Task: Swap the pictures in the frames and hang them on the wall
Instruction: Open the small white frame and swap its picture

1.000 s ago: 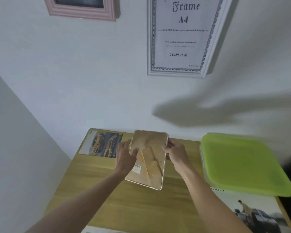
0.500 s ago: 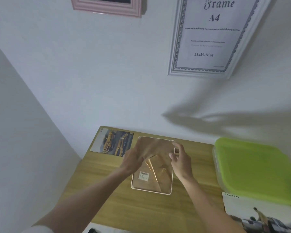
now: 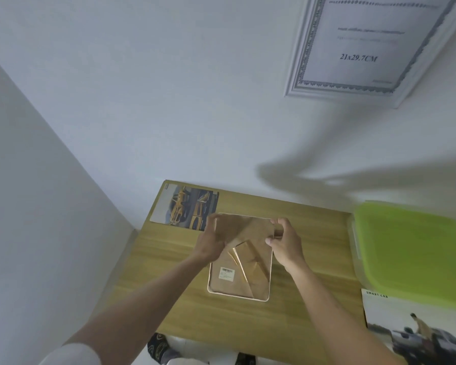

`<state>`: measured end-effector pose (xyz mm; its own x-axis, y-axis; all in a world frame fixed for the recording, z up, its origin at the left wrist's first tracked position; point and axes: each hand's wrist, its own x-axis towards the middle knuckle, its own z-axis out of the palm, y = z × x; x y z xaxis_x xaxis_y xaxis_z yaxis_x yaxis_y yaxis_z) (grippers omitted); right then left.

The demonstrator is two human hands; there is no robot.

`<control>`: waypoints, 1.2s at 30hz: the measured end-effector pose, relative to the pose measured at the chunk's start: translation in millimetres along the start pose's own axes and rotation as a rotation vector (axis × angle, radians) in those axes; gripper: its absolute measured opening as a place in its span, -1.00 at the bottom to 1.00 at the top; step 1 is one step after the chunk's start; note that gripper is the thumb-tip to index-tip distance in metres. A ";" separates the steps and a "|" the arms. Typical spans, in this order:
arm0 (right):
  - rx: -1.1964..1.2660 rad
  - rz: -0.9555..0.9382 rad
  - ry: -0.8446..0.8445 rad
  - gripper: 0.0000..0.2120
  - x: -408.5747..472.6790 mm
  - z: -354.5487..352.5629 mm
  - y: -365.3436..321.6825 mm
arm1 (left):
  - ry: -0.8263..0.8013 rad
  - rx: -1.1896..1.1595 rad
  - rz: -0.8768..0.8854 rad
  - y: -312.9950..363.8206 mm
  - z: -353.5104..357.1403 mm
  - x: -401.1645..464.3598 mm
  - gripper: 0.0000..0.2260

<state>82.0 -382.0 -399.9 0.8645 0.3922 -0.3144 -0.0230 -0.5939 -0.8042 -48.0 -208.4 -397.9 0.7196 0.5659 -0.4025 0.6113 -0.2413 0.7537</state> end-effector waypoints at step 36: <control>-0.136 0.237 -0.180 -0.48 -11.5 24.5 22.5 | -0.147 0.117 -0.006 -32.8 -2.2 6.7 -0.24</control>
<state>59.2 -382.6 -426.8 0.7405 0.3425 -0.5783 -0.1348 -0.7673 -0.6270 -63.9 -194.9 -424.2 0.7511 0.4484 -0.4846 0.6435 -0.3329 0.6893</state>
